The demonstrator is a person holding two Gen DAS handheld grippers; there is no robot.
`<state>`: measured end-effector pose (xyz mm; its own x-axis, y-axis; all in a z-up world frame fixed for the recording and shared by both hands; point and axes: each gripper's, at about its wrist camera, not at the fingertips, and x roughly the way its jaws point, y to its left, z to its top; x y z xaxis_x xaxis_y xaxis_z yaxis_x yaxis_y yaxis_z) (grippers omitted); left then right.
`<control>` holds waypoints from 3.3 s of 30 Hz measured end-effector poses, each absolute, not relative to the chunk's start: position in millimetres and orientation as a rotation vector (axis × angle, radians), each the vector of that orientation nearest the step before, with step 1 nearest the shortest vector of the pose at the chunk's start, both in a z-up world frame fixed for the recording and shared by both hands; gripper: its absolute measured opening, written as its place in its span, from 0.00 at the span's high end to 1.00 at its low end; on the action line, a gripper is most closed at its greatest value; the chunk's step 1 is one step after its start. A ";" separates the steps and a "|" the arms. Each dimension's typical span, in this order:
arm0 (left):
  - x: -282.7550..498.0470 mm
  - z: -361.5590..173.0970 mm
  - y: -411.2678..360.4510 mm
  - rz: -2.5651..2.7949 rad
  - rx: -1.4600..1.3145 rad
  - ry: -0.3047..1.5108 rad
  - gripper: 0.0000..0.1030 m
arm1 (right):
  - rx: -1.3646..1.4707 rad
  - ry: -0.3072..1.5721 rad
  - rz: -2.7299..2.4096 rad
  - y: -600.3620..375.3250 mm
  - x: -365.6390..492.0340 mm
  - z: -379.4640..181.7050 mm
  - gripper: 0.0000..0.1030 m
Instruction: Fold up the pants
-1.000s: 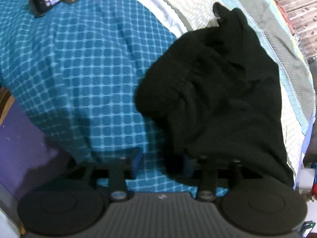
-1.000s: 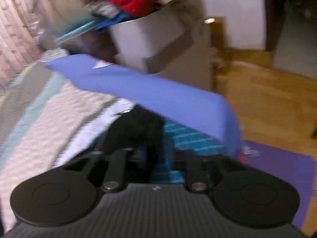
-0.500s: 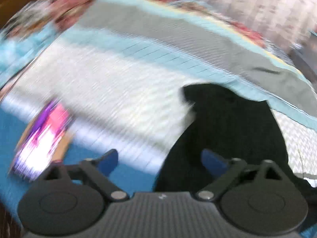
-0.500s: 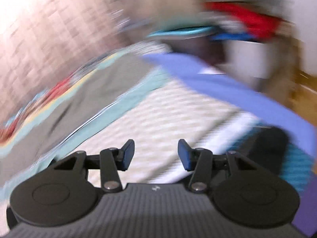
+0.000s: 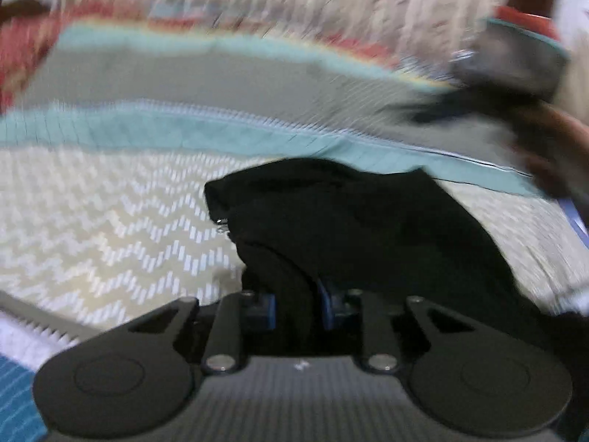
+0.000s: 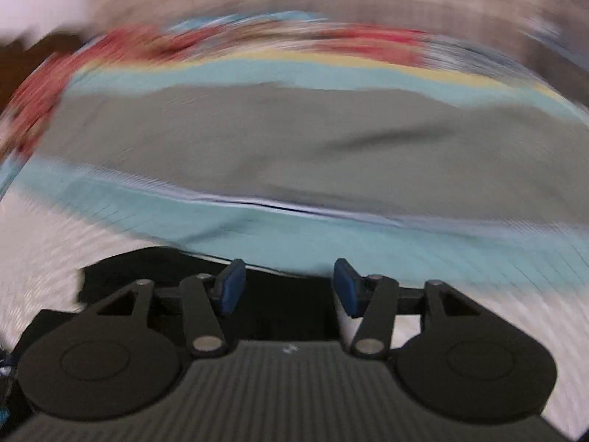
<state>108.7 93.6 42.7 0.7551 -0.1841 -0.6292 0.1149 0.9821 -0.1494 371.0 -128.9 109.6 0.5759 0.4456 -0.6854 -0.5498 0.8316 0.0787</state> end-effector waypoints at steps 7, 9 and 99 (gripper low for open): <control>44.4 38.6 91.7 -0.219 -0.161 0.685 0.80 | -0.601 0.733 1.047 40.0 351.6 72.9 0.21; 37.4 38.4 92.6 -0.217 -0.178 0.667 0.79 | -0.725 0.751 1.069 61.7 343.4 52.4 0.21; 72.2 138.8 111.4 -0.045 -0.103 0.425 0.95 | 0.735 0.851 -0.307 -522.3 211.2 14.6 0.92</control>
